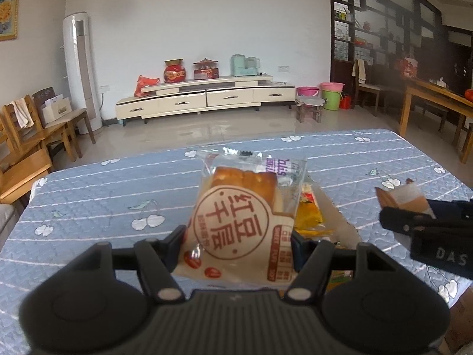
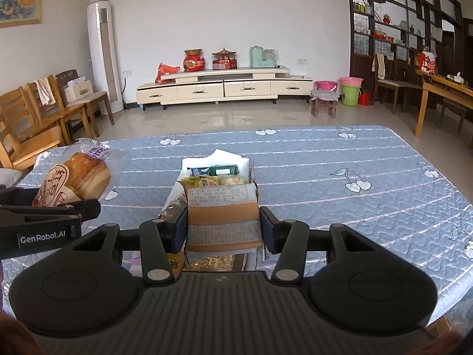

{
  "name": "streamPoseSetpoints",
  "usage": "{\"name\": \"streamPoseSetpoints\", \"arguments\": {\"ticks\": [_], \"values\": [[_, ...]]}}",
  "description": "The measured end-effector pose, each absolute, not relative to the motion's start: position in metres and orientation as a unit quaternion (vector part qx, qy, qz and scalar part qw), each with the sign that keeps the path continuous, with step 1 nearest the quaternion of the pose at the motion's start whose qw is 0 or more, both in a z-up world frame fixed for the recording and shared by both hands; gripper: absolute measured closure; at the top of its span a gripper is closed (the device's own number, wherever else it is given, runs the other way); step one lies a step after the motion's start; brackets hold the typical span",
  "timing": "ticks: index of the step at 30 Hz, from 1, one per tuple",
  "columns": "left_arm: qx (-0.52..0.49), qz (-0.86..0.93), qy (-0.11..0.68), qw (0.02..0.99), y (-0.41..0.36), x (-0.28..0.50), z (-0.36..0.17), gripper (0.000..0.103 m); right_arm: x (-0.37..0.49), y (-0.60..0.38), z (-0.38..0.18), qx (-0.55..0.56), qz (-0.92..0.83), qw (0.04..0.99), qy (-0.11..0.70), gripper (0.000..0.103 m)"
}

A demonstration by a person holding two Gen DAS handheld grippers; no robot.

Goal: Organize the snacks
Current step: 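Lower and release the bread packet into the tray with left tool while right tool releases box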

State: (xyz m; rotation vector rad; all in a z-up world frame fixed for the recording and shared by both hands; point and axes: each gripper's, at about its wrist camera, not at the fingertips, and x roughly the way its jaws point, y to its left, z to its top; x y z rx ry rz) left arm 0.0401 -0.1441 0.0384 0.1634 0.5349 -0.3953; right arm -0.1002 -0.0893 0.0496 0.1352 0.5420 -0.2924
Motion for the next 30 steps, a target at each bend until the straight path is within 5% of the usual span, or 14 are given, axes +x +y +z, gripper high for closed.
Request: {"name": "streamPoseSetpoints", "arguments": {"ticks": [30], "values": [[0.087, -0.194, 0.304, 0.929, -0.161, 0.071, 0.008, 0.035, -0.044, -0.086, 0.033, 0.077, -0.113, 0.940, 0.312, 0.041]]}}
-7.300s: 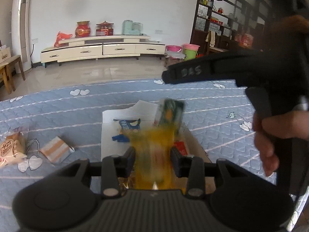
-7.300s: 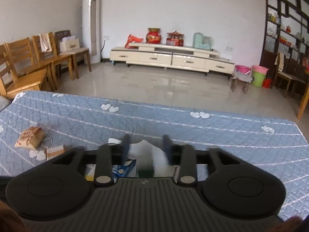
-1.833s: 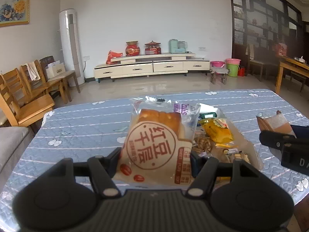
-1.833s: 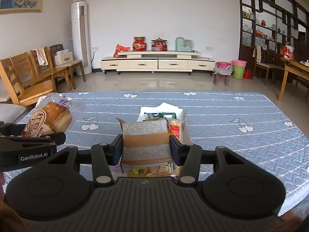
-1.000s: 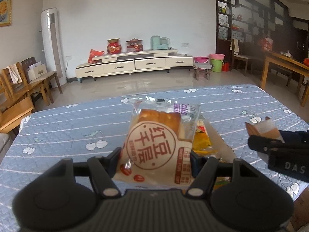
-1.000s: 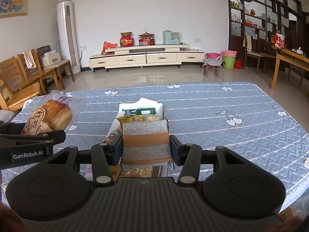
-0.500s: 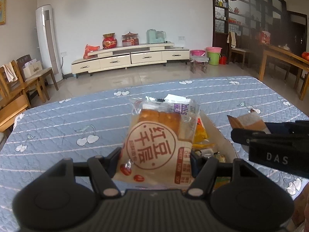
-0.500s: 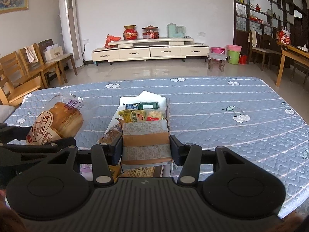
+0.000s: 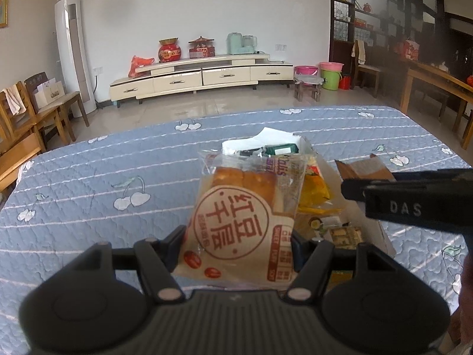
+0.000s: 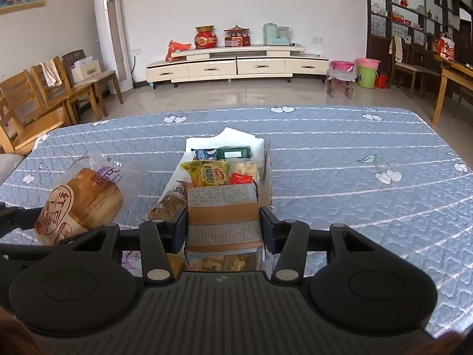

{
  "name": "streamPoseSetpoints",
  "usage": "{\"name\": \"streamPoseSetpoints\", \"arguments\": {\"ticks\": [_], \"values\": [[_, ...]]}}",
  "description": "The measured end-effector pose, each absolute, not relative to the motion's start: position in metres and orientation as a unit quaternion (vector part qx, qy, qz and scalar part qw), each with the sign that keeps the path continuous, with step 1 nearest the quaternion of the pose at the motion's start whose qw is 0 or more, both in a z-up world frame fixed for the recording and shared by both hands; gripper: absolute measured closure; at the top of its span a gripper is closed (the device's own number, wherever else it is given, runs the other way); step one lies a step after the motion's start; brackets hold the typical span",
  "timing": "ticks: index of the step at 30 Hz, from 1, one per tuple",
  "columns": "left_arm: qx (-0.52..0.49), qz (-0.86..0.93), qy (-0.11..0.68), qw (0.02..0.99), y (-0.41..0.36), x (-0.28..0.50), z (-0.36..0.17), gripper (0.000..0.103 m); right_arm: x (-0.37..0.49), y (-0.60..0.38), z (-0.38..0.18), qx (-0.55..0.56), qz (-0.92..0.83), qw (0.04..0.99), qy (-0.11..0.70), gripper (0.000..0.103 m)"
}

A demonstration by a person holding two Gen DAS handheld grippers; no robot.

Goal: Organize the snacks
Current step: 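Lower and release the bread packet into the tray with left tool while right tool releases box, then withdraw both open tools back from the filled tray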

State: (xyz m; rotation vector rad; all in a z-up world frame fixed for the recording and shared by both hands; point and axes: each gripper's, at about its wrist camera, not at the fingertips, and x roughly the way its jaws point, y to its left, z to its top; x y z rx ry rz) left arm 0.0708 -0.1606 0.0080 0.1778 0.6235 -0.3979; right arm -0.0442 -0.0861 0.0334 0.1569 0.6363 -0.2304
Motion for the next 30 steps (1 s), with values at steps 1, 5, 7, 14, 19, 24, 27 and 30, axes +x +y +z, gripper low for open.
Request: {"name": "streamPoseSetpoints", "arguments": {"ticks": [1, 5, 7, 14, 19, 24, 27, 30], "values": [[0.086, -0.193, 0.306, 0.928, -0.160, 0.072, 0.007, 0.035, -0.041, -0.086, 0.033, 0.078, -0.110, 0.941, 0.312, 0.039], [0.085, -0.194, 0.312, 0.926, -0.160, 0.077, 0.001, 0.035, -0.034, -0.087, 0.035, 0.084, -0.099, 0.946, 0.296, 0.021], [0.086, -0.197, 0.313, 0.925, -0.162, 0.079, -0.001, 0.035, -0.040, -0.089, 0.039, 0.086, -0.108, 0.949, 0.282, 0.017], [0.075, -0.228, 0.314, 0.919, -0.177, 0.084, -0.004, 0.035, -0.068, -0.095, 0.054, 0.081, -0.145, 0.954, 0.251, 0.015], [0.066, -0.254, 0.305, 0.915, -0.186, 0.083, 0.002, 0.019, -0.085, -0.092, 0.064, 0.073, -0.162, 0.954, 0.241, 0.011], [0.064, -0.233, 0.297, 0.924, -0.177, 0.067, 0.013, 0.008, -0.101, -0.084, 0.072, 0.062, -0.176, 0.953, 0.238, 0.000], [0.063, -0.216, 0.299, 0.928, -0.165, 0.053, 0.020, 0.005, -0.114, -0.079, 0.074, 0.054, -0.175, 0.953, 0.242, 0.000], [0.060, -0.194, 0.297, 0.933, -0.154, 0.036, 0.028, 0.001, -0.128, -0.071, 0.074, 0.048, -0.178, 0.951, 0.247, 0.000]]}}
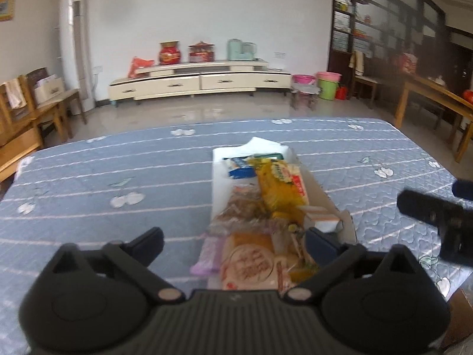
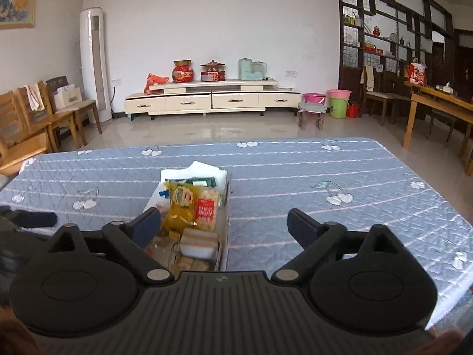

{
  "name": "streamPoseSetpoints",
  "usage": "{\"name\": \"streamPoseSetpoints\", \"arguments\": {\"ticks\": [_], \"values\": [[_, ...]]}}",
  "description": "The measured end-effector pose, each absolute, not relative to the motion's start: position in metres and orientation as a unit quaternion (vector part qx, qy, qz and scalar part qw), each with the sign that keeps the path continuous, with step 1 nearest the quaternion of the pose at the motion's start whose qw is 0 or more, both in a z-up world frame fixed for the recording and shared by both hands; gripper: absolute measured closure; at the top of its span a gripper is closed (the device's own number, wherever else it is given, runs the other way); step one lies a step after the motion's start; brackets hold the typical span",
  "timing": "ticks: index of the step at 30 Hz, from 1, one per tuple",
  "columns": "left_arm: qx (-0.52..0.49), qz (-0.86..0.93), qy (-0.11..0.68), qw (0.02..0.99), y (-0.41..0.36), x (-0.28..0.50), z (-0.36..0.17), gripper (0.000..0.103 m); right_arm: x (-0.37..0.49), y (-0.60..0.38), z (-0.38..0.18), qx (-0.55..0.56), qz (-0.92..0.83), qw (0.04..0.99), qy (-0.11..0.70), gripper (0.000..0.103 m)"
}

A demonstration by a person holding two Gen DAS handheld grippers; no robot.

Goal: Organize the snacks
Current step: 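Withdraw both open tools back from the filled tray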

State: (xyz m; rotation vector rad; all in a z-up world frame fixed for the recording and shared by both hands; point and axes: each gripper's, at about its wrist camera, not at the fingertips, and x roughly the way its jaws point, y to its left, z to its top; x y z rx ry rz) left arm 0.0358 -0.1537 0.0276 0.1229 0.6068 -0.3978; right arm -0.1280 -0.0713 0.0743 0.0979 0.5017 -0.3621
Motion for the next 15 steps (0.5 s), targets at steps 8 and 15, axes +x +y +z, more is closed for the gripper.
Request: {"name": "streamPoseSetpoints", "arguments": {"ticks": [8, 15], "values": [[0.067, -0.170, 0.298, 0.937, -0.138, -0.005, 0.021, 0.001, -0.140, -0.060, 0.058, 0.037, -0.176, 0.937, 0.298, 0.000], [0.082, -0.156, 0.298, 0.938, -0.136, -0.019, 0.016, 0.001, -0.140, -0.049, 0.041, 0.035, -0.165, 0.928, 0.331, 0.000]]}}
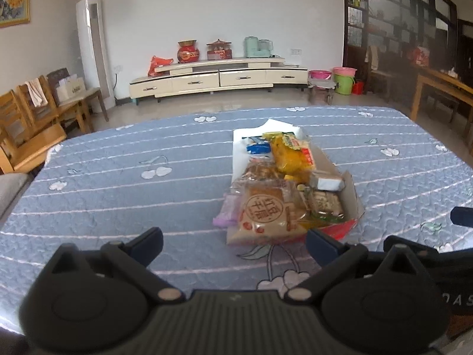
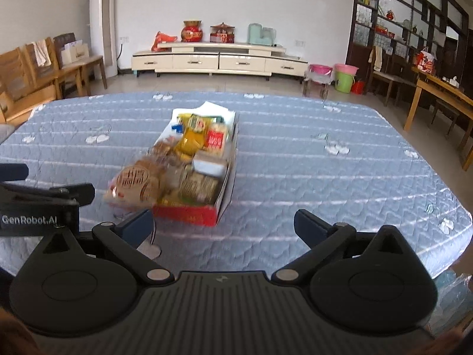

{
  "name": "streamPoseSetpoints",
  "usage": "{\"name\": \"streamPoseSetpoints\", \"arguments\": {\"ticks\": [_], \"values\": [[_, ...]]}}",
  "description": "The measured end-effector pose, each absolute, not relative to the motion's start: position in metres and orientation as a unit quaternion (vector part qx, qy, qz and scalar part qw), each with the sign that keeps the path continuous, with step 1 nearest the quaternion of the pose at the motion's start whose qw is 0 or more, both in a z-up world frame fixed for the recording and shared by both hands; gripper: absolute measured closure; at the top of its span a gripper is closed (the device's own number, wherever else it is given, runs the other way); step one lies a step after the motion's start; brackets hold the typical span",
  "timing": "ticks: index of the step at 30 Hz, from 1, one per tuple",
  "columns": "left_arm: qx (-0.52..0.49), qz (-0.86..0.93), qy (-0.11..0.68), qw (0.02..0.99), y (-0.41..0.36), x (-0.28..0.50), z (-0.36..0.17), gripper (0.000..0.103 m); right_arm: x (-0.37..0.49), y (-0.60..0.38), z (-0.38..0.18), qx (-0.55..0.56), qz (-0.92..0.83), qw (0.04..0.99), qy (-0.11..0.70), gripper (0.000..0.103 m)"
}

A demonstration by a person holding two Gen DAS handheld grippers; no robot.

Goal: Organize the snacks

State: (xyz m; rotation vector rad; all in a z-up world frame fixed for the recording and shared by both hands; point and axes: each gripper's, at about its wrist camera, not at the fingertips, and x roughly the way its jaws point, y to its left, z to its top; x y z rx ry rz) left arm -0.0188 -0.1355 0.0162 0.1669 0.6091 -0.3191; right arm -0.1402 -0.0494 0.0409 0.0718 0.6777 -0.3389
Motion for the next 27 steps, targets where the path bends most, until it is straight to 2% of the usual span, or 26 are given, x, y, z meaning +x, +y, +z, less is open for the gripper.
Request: {"name": "streamPoseSetpoints", "arguments": {"ticks": [27], "values": [[0.071, -0.141, 0.311, 0.937, -0.123, -0.016, 0.011, 0.001, -0.154, -0.035, 0.026, 0.022, -0.138, 0.931, 0.337, 0.000]]}}
